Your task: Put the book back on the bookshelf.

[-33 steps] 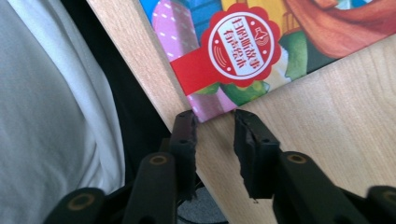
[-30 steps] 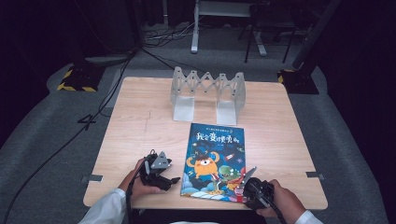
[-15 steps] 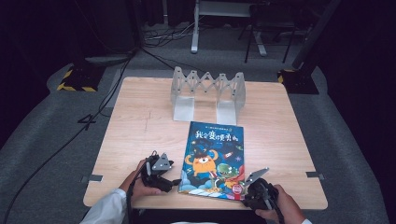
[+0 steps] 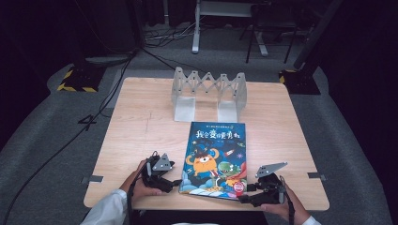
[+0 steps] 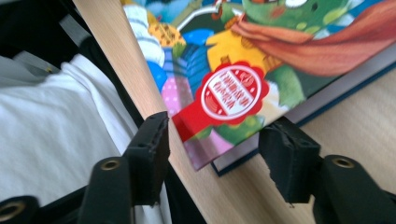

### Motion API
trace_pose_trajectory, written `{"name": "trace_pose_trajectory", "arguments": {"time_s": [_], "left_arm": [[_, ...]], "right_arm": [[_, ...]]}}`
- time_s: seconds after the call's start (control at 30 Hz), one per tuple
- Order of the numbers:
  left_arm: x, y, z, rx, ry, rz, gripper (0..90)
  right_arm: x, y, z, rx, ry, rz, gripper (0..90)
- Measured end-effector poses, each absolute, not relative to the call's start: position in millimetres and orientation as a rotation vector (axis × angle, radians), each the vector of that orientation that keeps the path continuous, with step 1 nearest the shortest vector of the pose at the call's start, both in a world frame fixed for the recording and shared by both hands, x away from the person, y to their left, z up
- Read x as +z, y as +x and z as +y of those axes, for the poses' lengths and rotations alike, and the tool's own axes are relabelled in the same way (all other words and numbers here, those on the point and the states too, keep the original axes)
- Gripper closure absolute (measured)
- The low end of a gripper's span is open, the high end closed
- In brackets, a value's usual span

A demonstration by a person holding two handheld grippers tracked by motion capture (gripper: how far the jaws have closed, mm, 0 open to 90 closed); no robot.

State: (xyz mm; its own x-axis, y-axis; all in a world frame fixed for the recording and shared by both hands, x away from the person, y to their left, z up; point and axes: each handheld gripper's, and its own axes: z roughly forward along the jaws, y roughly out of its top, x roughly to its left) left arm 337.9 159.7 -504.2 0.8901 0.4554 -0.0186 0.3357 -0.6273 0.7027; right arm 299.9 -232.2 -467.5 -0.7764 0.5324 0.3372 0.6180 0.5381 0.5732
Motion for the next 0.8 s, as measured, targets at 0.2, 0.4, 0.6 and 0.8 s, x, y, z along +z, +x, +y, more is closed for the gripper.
{"name": "trace_pose_trajectory", "arguments": {"time_s": [0.2,0.4,0.6,0.8], "left_arm": [[-504,338,160,0.207,2.304,0.564,24.6],[-504,338,160,0.206,2.305,0.561,24.5],[-504,339,159,0.205,2.306,0.558,24.2],[-504,339,159,0.206,2.307,0.557,24.0]], "right_arm": [[-463,312,-233,-1.146,-0.99,-2.583,37.7],[-461,327,-235,-1.196,-1.008,-2.557,37.9],[-459,341,-232,-1.233,-1.037,-2.549,37.5],[-460,357,-229,-1.266,-1.046,-2.534,36.3]]}}
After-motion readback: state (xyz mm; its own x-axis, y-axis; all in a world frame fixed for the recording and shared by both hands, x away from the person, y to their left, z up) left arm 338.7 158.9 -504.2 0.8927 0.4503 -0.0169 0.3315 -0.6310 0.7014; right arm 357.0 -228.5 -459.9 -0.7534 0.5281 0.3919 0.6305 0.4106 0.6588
